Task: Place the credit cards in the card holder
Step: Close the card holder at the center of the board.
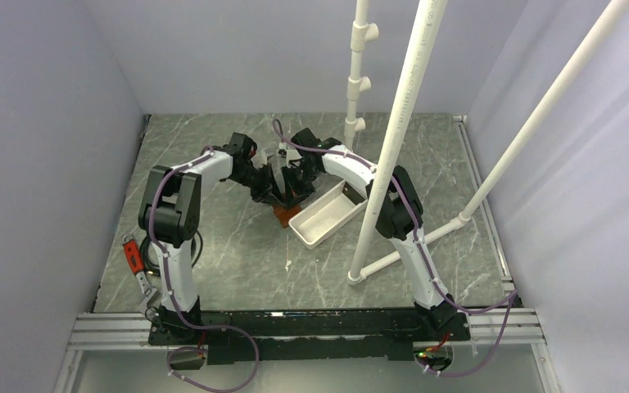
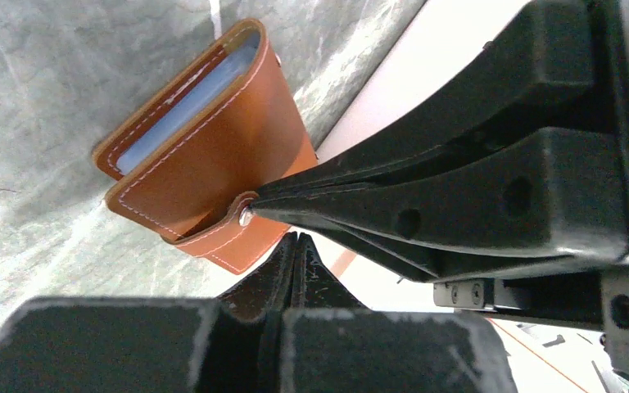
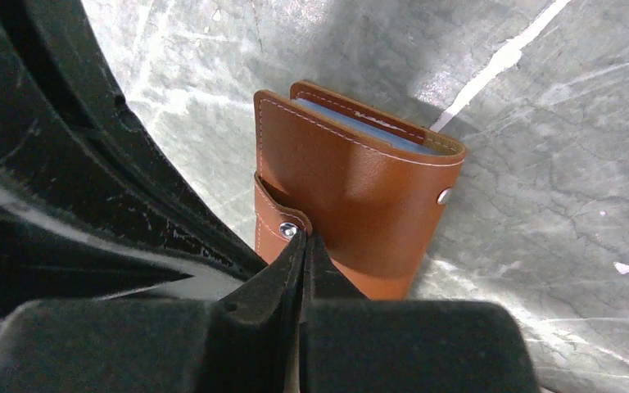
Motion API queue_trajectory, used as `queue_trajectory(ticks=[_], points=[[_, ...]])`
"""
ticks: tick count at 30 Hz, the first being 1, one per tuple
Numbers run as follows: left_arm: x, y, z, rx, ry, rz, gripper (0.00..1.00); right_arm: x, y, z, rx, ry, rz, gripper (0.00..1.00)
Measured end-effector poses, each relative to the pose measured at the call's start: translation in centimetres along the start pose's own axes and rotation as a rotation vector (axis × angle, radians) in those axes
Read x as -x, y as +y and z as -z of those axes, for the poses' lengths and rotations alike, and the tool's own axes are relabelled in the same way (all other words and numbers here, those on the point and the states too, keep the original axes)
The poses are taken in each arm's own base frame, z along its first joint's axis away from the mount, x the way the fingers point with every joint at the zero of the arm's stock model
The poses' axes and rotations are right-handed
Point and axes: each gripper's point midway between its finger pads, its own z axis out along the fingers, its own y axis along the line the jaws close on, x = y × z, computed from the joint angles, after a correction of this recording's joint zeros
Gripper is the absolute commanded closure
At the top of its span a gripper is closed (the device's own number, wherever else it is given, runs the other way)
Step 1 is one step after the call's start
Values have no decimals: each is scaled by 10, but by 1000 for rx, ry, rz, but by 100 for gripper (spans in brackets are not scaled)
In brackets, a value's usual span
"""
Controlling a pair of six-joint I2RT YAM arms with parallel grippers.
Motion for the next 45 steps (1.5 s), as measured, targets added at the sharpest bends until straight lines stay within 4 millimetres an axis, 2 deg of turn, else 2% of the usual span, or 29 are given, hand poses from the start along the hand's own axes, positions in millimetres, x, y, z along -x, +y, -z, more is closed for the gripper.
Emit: queue_trajectory(ticks=[9,16,28,38,44,45], points=[[-2,7,-1,13,4,16,100,0,0,0,1,0,0,100],[-3,20,-11,26,33,50,100,0,0,0,1,2,0,100],[-2,23,-12,9,50,78,100,-1,1,-2,20,14,-7,100],[-9,37,-12,-58,97,189,100,0,2,-2,19,33,-19,100],[-9,37,-12,-107,124,238,100,0,2,-3,22,37,-21,100],[-9,36,-12,-106,122,235,100,0,2,-3,23,37,-21,96]])
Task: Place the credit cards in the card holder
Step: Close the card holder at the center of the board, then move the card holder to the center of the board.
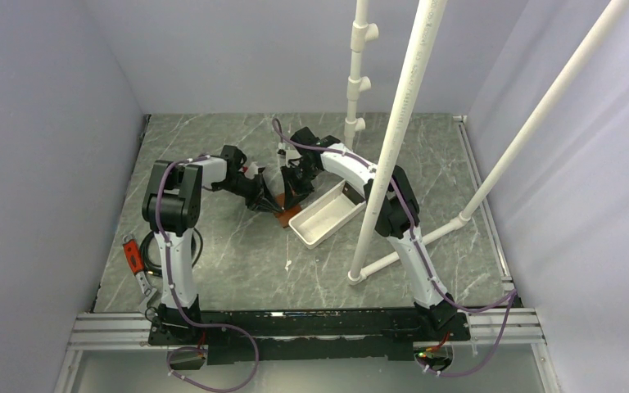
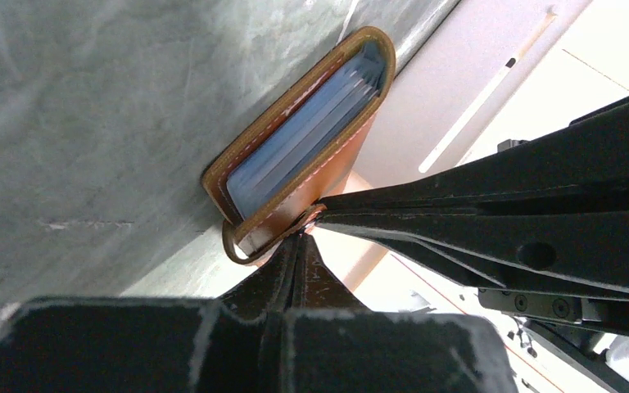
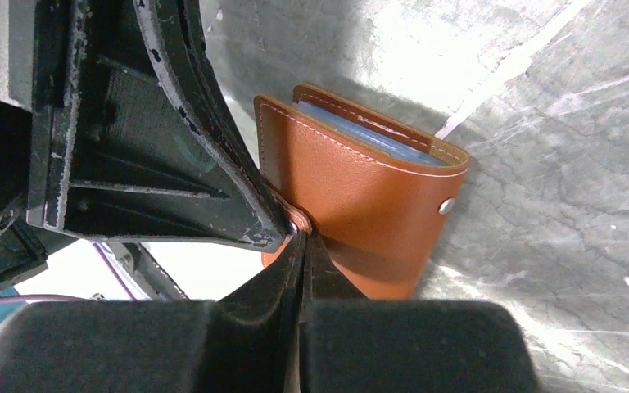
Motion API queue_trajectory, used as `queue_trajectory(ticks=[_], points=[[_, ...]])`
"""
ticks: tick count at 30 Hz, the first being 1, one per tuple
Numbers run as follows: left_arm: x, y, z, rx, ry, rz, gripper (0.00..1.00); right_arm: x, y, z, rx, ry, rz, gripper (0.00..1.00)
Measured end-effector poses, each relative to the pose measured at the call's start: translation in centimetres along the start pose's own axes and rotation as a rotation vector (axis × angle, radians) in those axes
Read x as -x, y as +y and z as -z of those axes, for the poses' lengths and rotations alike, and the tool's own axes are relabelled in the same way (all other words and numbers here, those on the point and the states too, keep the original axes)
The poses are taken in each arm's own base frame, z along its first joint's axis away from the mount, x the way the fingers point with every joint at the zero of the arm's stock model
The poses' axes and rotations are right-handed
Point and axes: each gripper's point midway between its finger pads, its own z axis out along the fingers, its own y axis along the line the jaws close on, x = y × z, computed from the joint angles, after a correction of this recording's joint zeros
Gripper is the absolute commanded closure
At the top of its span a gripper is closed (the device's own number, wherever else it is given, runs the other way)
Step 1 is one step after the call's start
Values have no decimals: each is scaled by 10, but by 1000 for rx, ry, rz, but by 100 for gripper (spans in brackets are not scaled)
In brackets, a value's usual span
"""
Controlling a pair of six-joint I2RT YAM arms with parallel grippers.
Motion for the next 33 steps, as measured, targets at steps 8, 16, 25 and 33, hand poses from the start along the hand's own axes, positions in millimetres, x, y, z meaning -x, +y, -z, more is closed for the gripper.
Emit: queue_trajectory(ticks=[8,16,25,33], points=[[-2,-10,14,111,-92,-123,76,12,2,7,34,-35,11,63],[-15,-59,62,103,-239,-296,38,45,-1,42,17,-153,42,38],[-6,-15,38,118,-253,-186,53,26,11,106,-17,-259,69,38],[34,11,23,71,-303,-108,59,-13,-15,108,-38,-229,7,38]])
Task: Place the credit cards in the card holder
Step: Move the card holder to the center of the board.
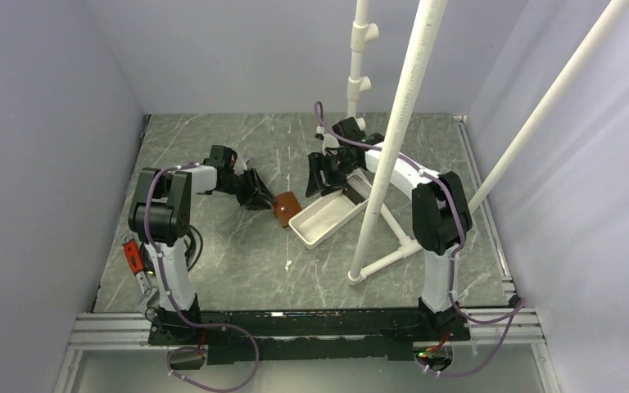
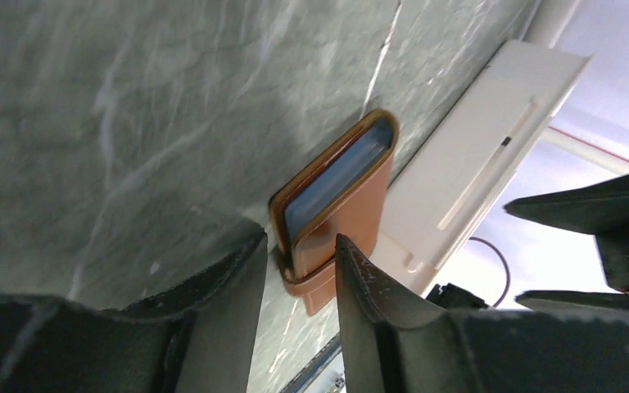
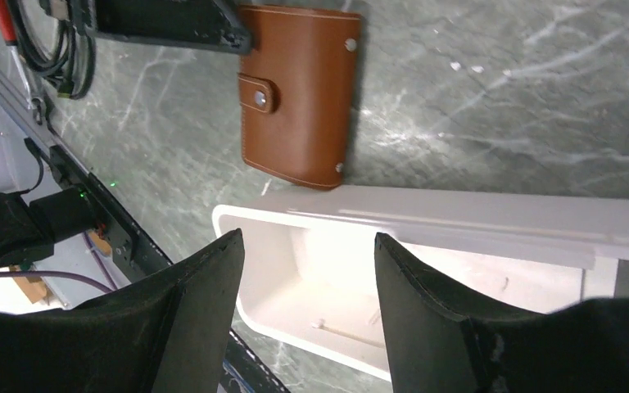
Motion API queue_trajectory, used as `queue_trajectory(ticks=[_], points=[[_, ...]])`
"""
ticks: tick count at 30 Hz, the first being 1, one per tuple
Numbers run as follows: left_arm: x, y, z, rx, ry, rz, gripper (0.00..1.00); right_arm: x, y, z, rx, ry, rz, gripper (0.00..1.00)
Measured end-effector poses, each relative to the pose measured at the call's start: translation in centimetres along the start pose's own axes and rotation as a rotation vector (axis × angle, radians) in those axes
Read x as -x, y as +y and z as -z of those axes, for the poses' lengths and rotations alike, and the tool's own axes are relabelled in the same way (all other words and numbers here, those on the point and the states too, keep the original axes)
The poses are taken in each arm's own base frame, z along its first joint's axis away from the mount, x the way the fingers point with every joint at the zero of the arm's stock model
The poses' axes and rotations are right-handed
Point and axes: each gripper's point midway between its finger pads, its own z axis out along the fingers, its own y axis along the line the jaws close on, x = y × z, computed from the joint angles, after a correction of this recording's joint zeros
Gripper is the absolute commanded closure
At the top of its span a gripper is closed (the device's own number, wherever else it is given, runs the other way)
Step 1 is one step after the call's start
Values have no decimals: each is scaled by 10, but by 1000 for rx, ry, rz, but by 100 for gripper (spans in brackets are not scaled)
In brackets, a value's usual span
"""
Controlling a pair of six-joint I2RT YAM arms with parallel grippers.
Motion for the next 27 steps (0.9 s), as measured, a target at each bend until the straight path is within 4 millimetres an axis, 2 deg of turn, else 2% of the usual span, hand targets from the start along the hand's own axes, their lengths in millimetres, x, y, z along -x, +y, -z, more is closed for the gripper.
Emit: queue_trajectory(ticks=[2,3,4,6,11,14,16,19,21,23,27], points=[[4,-3,-4,-25,2,5,65,-4,-6,0,-6,6,-12,38],[7,-5,-5,-35,-4,1,72,-5,-8,0,-7,5,-15,38],[10,-7,-7,-41,-11,-3,86,-6,-10,0,-8,3,-17,39],[15,-9,-10,-54,-19,1,100,-5,-11,2,-9,-5,-13,40],[27,-16,-7,-79,-39,-4,100,-1,-6,10,-1,-32,11,40],[40,-9,3,-79,-66,36,100,-1,-4,21,-8,-58,18,40],[63,-2,20,-80,-114,65,100,1,-7,32,-16,-88,8,41],[126,17,65,-94,-257,96,100,9,-24,59,-46,-163,-44,41],[168,36,102,-104,-364,119,100,16,-39,80,-75,-227,-79,40],[212,64,145,-107,-481,146,100,22,-53,105,-119,-291,-110,40],[258,124,194,-81,-616,216,100,28,-51,133,-165,-366,-95,40]])
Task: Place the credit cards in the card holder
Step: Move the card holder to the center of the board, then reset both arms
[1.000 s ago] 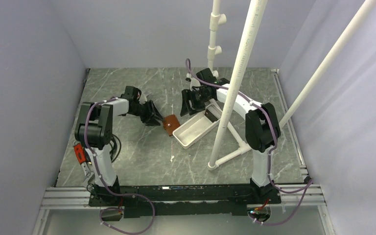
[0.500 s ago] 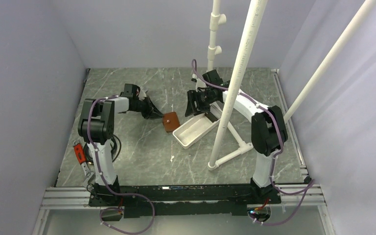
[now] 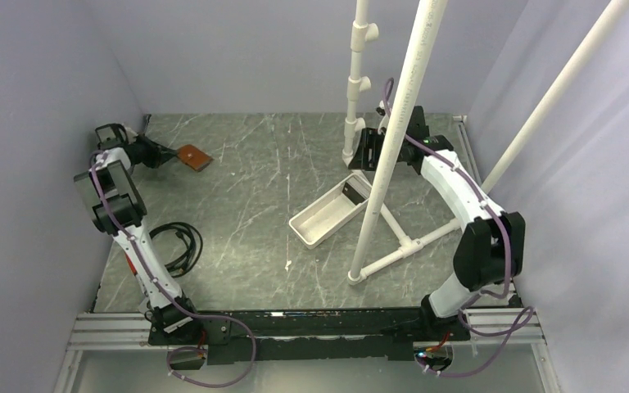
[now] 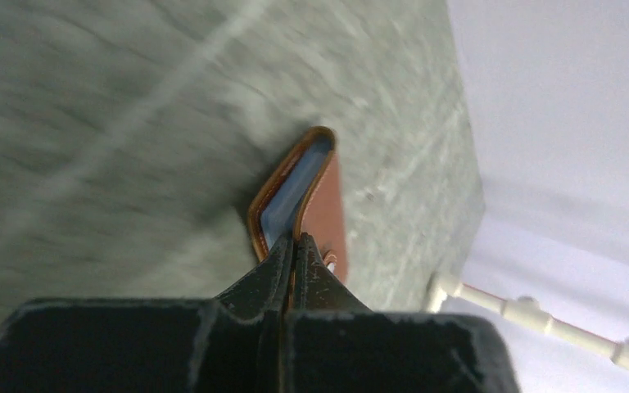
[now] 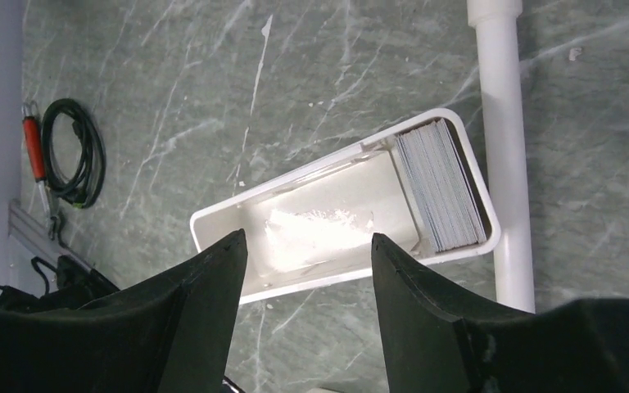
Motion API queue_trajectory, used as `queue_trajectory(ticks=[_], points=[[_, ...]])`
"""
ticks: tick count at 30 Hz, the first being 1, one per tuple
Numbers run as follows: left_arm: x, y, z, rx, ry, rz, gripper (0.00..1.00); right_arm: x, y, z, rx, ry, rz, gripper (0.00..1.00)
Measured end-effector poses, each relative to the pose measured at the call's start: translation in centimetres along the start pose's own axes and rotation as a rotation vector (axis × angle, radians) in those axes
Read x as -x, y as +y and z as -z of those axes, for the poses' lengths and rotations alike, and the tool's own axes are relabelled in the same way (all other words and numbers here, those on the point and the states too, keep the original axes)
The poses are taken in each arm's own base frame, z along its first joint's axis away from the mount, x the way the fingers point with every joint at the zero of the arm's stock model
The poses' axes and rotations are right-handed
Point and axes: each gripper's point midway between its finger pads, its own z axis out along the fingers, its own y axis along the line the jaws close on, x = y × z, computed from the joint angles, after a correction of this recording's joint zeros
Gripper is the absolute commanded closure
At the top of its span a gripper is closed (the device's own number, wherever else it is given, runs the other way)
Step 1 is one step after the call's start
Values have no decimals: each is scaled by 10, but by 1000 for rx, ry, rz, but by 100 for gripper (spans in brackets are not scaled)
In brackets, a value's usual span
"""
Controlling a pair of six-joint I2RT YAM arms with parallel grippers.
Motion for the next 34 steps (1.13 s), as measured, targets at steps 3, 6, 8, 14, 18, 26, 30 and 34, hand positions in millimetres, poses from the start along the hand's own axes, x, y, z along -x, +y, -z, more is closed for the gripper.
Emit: queue_trajectory(ticks=[3,6,8,14,18,26,30,34], points=[[23,27,0,37,-41,25,100,-3,4,12,-20,-19,14,37],[25,31,-6,58,-37,36,65,-9,4,28,-65,-28,21,28],[26,29,-6,73,-36,41,48,-11,1,41,-109,-42,25,23],[17,20,-2,130,-13,52,4,-11,-8,97,-272,-131,47,17],[4,-8,29,224,-23,31,1,1,-8,148,-393,-222,61,1],[-130,-253,124,-48,-47,-506,1,39,48,284,-372,-627,161,0],[-228,-336,214,-326,-40,-784,1,21,71,340,-302,-819,195,0],[-236,-358,309,-463,-256,-908,1,4,89,386,-239,-984,224,0]])
